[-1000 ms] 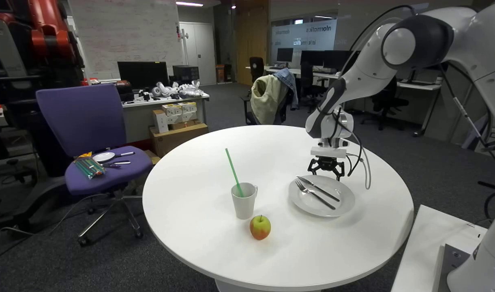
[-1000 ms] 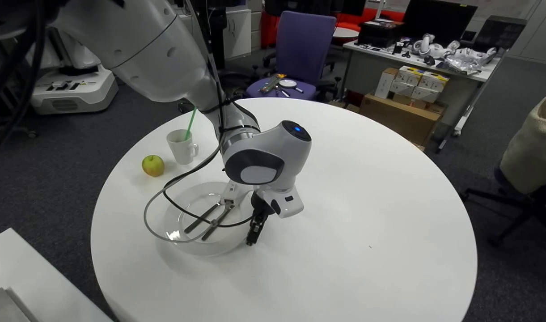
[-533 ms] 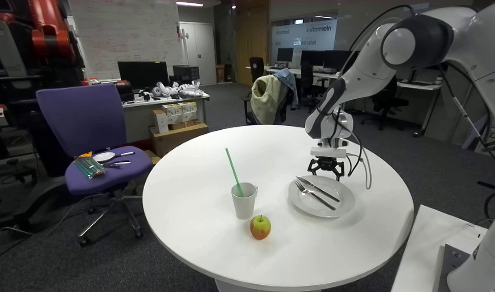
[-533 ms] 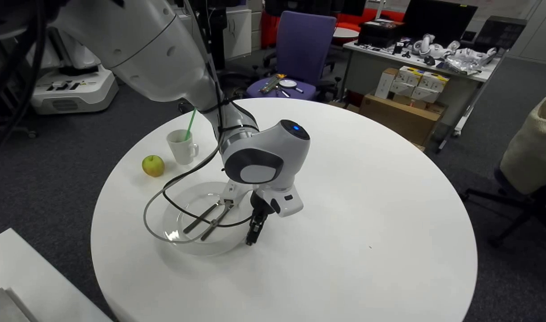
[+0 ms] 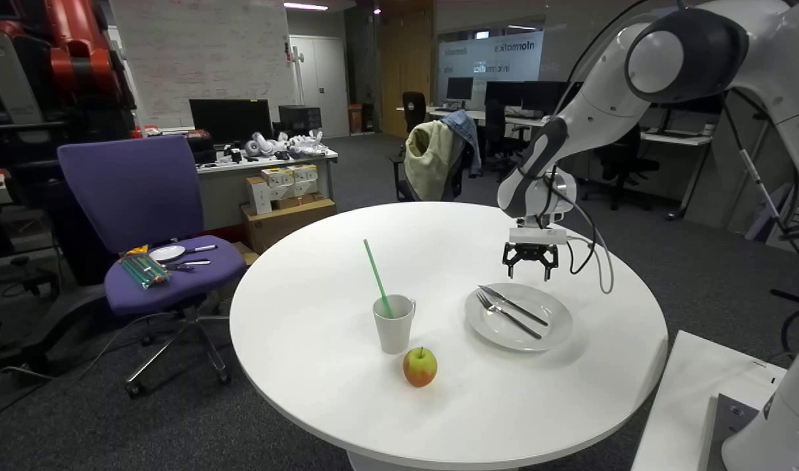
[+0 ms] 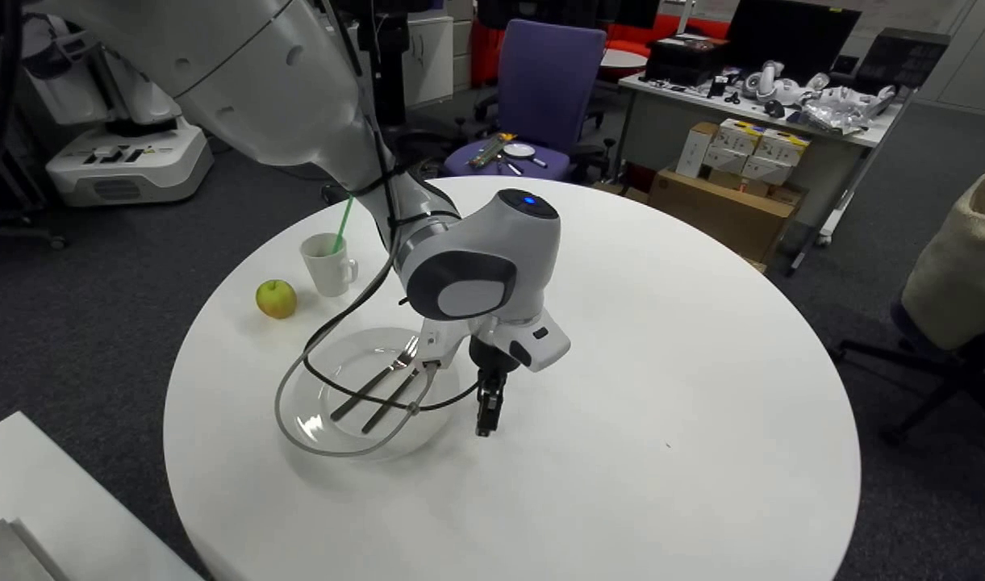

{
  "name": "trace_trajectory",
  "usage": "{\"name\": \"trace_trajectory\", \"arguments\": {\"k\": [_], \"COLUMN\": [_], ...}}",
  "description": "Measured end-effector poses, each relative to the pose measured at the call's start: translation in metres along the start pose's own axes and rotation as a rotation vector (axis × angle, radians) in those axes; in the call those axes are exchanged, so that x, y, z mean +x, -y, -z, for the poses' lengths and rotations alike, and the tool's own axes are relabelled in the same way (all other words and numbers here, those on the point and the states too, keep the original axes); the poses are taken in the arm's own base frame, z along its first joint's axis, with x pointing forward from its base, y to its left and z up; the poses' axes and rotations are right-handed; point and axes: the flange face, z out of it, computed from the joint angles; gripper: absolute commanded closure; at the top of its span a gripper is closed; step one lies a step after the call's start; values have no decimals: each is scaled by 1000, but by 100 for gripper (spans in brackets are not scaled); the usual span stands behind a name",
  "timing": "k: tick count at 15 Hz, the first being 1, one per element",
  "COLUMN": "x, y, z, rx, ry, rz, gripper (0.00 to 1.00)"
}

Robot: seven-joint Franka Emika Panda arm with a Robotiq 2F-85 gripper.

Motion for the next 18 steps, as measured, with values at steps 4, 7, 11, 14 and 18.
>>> {"name": "trace_trajectory", "arguments": {"k": [4, 7, 11, 14, 18], "x": [-17, -37, -67, -89, -108], "y": [5, -4, -20, -18, -9], "z": [22, 42, 69, 82, 81], "rx": [-4, -14, -22, -22, -49], "ry": [-55, -59, -56, -23, 36], "rz": [204, 368, 585, 742, 950], "gripper": [0, 0, 0, 0, 0]}}
